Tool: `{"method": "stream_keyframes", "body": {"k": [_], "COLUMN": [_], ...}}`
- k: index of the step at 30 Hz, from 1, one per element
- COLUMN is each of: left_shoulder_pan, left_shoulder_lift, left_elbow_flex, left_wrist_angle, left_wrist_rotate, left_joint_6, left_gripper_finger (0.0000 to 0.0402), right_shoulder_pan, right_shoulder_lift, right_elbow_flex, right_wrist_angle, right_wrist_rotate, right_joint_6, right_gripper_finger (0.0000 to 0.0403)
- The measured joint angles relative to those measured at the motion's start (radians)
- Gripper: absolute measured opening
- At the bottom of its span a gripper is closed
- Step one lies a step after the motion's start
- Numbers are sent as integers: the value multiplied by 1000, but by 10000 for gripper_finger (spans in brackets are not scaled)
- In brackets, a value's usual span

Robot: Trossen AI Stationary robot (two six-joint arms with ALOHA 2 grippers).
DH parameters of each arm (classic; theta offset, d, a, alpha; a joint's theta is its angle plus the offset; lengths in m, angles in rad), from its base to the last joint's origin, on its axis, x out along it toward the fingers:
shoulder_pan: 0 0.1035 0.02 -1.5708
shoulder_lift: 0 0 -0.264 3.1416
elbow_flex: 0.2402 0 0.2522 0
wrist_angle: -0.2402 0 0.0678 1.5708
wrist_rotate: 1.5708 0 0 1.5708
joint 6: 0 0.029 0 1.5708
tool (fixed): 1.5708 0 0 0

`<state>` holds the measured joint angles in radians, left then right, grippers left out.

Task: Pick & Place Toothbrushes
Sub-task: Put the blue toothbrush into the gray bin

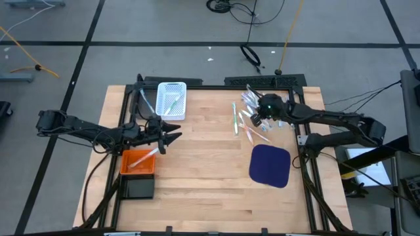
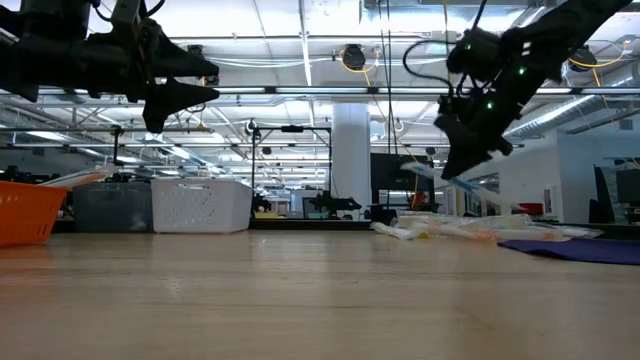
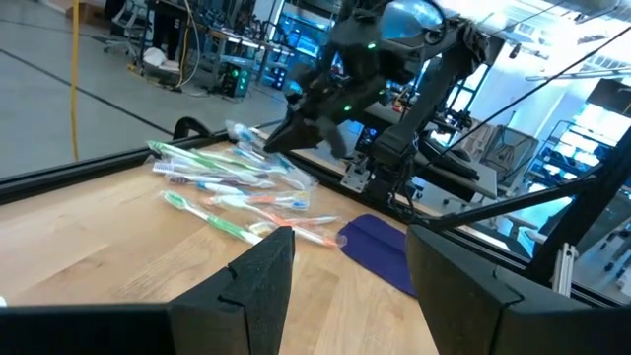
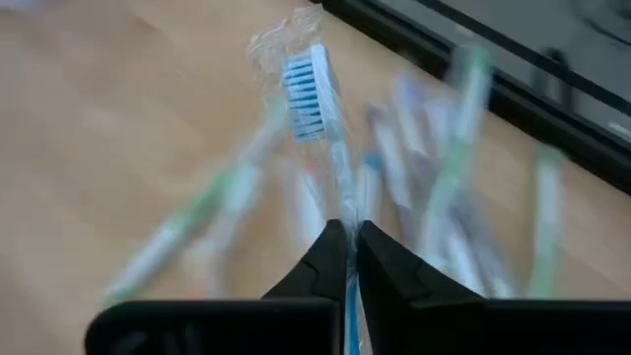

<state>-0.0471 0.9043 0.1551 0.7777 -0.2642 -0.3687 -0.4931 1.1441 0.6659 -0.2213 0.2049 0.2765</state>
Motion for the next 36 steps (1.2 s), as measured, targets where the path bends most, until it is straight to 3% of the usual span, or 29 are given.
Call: {"method": "stream_keyframes", "body": {"k": [4, 10, 17, 27, 36], "left_shoulder_pan": [0, -1, -1, -1, -2], "left_shoulder_lift": [5, 71, 216, 456, 622], "left_elbow_flex": [0, 0, 35, 261, 466], "left_wrist_angle": [12, 106, 216, 220, 220], "left_wrist_rotate": [0, 12, 23, 55, 57], "left_joint_6": [-2, -2, 5, 140, 276], "left_gripper_finger": [200, 200, 200, 200, 200], "right_shoulder_pan": [77, 207, 313, 409, 443], "right_shoulder_lift": [-38, -43, -35, 21, 27], "right_elbow_flex": [0, 0, 0, 0, 0], "right_wrist_angle": [142, 371, 544, 746, 804], "right_wrist_rotate": [-94, -152, -154, -154, -154], "right_joint_6": [10, 10, -6, -35, -54], "right_gripper_finger": [3, 3, 3, 3, 3]}}
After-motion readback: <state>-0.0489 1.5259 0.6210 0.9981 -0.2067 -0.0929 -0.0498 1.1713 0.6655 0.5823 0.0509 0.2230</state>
